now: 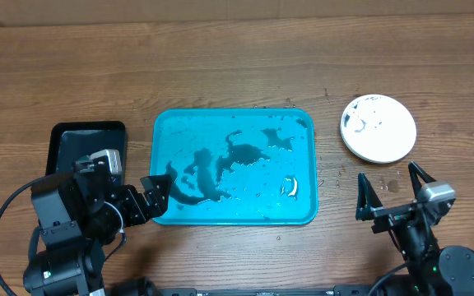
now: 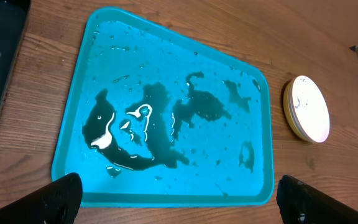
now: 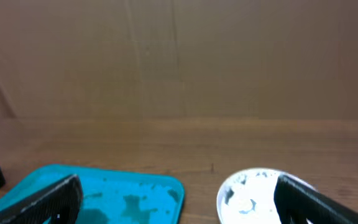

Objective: Clean dirty plates on tray and stack at the side

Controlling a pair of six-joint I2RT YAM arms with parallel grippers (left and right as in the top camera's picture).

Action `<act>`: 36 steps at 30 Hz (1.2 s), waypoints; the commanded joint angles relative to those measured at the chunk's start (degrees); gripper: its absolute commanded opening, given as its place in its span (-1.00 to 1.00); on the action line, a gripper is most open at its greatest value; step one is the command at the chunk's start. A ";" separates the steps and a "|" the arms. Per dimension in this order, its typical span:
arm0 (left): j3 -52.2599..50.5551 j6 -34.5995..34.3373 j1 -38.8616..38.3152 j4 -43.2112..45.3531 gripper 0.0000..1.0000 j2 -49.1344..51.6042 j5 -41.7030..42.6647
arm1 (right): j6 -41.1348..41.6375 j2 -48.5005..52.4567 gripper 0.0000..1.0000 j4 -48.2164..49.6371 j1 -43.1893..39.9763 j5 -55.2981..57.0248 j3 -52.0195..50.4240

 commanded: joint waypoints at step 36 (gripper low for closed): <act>-0.02 -0.76 -0.11 0.17 1.00 0.07 -0.15 | -0.02 -3.17 1.00 17.49 2.14 4.57 -20.48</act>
